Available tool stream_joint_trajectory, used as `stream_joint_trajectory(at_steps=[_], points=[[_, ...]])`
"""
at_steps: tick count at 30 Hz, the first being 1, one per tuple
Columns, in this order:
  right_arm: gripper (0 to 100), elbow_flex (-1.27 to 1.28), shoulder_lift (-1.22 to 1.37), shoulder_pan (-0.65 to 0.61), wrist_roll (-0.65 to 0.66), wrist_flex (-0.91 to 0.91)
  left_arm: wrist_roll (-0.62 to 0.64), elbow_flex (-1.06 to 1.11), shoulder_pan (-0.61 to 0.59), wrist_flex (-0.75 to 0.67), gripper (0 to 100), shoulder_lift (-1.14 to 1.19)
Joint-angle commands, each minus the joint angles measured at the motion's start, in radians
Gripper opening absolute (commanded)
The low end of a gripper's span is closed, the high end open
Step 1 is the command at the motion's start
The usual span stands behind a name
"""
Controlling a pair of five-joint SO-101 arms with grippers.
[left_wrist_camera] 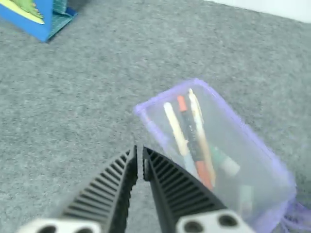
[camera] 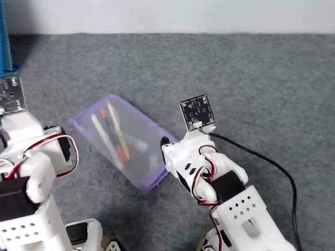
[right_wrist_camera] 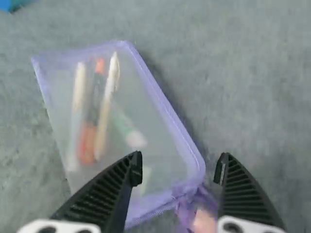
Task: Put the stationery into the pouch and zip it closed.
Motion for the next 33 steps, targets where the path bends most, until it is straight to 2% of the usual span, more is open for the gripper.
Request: stream_joint_trajectory(at_steps=[1,6,11,14,17,21,24,30,33], points=[[23.0,-0.063,0.025,0.010,-0.028,0.019,-0.012,-0.048,-0.014,0.005,1,-0.002],[23.0,-0.068,0.035,0.010,-0.029,0.018,-0.018,-0.045,-0.014,0.008,1,-0.002],[23.0,-0.069,0.028,0.030,-0.028,0.090,-0.126,-0.044,-0.006,0.043,2,-0.002],[23.1,-0.069,-0.019,0.051,-0.028,0.168,-0.227,-0.036,0.051,0.101,2,0.002],[23.1,-0.069,-0.108,0.084,-0.025,0.240,-0.344,0.056,0.103,0.101,2,-0.002],[23.1,-0.063,-0.246,0.088,-0.023,0.364,-0.476,0.254,0.146,0.098,12,0.000],[23.1,-0.063,-0.328,0.090,-0.021,0.446,-0.537,0.338,0.160,0.097,16,-0.002],[23.1,-0.060,-0.438,0.091,-0.023,0.556,-0.764,0.464,0.207,0.098,17,0.005],[23.1,-0.008,-0.463,0.091,-0.025,0.552,-0.807,0.507,0.281,0.075,17,0.002]])
